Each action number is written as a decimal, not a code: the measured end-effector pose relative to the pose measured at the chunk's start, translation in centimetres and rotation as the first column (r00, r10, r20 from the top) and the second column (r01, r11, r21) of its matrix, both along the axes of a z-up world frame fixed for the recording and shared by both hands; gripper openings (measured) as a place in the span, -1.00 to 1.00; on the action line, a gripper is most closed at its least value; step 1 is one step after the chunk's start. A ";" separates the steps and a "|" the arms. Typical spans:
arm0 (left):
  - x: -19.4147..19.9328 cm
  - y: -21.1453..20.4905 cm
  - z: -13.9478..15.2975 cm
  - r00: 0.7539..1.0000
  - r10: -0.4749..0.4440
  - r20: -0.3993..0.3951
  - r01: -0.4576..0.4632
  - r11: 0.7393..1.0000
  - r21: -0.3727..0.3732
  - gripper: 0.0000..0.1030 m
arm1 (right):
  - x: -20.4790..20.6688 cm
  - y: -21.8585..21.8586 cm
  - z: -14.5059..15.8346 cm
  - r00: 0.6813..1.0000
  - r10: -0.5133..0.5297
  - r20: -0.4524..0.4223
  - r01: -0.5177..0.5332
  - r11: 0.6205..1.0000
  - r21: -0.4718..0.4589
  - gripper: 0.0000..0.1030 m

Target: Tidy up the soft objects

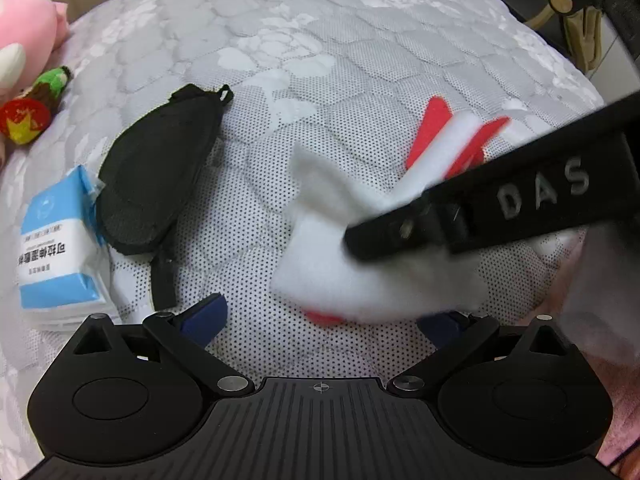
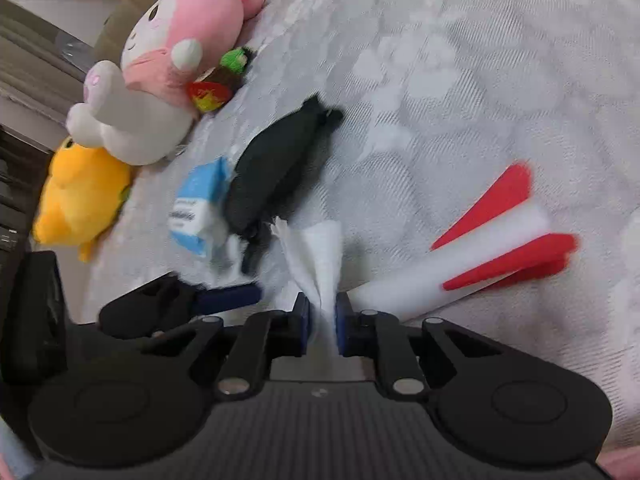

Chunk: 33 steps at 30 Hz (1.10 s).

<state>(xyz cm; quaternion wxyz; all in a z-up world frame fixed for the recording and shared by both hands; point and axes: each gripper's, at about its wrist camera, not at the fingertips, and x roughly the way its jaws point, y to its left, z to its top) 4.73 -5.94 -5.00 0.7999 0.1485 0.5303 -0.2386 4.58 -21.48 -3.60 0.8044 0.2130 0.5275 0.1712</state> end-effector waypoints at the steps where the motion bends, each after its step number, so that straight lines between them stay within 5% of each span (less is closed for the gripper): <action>1: 0.2 0.1 -0.1 1.000 0.009 -0.009 -0.009 1.000 -0.007 0.99 | 0.0 -0.1 0.6 1.000 -0.007 0.025 0.008 0.999 -0.040 -0.66; 6: 1.4 1.0 -0.8 0.994 0.062 -0.089 -0.067 0.996 -0.063 0.99 | 1.5 -3.3 2.2 0.994 -0.080 0.070 0.090 0.982 -0.166 -0.66; 11: 1.7 0.6 -1.5 0.993 0.054 -0.105 -0.060 0.996 -0.059 1.00 | 2.5 -8.9 2.7 0.974 -0.213 0.078 0.223 0.963 -0.153 -0.66; 15: 1.2 -0.5 -1.8 0.996 0.014 -0.088 -0.017 1.000 -0.027 1.00 | 2.9 -10.4 0.6 0.959 -0.283 -0.003 0.281 0.951 -0.130 -0.66; 19: 1.2 -0.9 -2.0 0.996 0.020 -0.086 -0.022 1.000 -0.016 1.00 | 3.1 -9.3 0.0 0.968 -0.249 -0.009 0.246 0.959 -0.142 -0.65; 25: 1.3 -0.2 -0.8 0.984 -0.006 -0.177 -0.033 0.975 -0.218 1.00 | 2.5 -8.6 -0.3 0.984 -0.167 -0.054 0.169 0.985 0.030 -0.61; 30: 1.2 1.0 -0.6 0.978 0.099 -0.181 -0.117 0.989 -0.088 1.00 | 2.6 -9.0 -0.4 0.976 -0.207 -0.067 0.207 0.978 -0.015 -0.61; 33: 1.3 1.9 -0.2 0.948 0.119 -0.296 -0.174 0.970 -0.167 1.00 | 3.2 -8.9 -1.1 0.975 -0.192 -0.108 0.190 0.981 -0.029 -0.61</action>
